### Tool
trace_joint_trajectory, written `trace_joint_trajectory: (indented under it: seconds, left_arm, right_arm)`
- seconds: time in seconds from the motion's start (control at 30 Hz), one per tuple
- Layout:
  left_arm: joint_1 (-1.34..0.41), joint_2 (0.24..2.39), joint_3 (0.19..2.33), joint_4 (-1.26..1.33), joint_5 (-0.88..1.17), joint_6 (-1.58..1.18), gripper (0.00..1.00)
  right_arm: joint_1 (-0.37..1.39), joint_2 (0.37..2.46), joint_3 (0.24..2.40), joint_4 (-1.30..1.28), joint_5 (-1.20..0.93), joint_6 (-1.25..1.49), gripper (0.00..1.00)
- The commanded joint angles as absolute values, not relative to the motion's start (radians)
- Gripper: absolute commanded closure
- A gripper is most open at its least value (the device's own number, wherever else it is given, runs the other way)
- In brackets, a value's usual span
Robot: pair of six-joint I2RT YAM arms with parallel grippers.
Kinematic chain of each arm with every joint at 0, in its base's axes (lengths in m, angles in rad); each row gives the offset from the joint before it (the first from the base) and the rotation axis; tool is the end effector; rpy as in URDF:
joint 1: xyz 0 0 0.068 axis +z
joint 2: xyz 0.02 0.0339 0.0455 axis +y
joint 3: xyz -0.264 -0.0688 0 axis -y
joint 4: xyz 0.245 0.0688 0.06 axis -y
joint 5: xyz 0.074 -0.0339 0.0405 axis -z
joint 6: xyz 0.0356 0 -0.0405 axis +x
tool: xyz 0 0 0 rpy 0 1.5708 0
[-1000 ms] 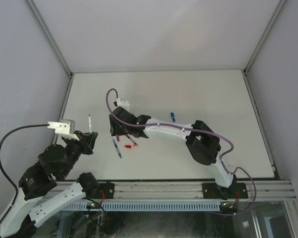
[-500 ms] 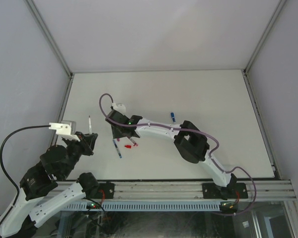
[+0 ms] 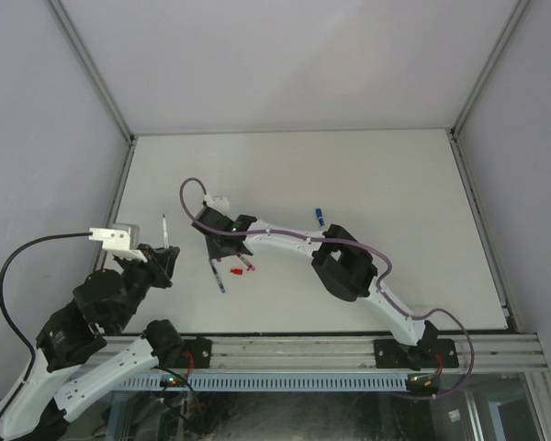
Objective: Insert the pens into the pen caps
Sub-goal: Move the pen cap to the center of the board.
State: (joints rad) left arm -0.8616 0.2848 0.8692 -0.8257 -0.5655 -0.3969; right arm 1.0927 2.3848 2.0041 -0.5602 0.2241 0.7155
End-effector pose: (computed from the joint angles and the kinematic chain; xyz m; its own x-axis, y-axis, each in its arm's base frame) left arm 0.0398 -0.0171 0.3480 -0.2602 -0.1979 -0.9450 0.2183 0.9414 -0.2573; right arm 0.2489 0.4631 0.1716 -0.8090 -0.1710 -0.5624 -0.3640 0.8970 0.2509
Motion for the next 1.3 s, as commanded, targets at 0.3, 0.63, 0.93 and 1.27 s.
trace_joint_trajectory:
  seconds: [0.3, 0.63, 0.93, 1.27]
  left_arm:
    - [-0.857, 0.28, 0.851, -0.804, -0.579, -0.374, 1.0]
    - [-0.857, 0.282, 0.851, -0.803, -0.578, -0.374, 1.0]
    - [-0.857, 0.274, 0.854, -0.807, -0.596, -0.378, 1.0]
    - [-0.857, 0.201, 0.857, -0.825, -0.679, -0.407, 1.0]
  right_arm:
    - [1.088, 2.437, 2.101, -0.598, 0.239, 0.679, 0.73]
    - [1.093, 2.484, 2.15, -0.664, 0.278, 0.65, 0.76]
    - [1.103, 2.507, 2.172, -0.719, 0.298, 0.63, 0.77]
    - [1.113, 2.511, 2.178, -0.739, 0.286, 0.608, 0.84]
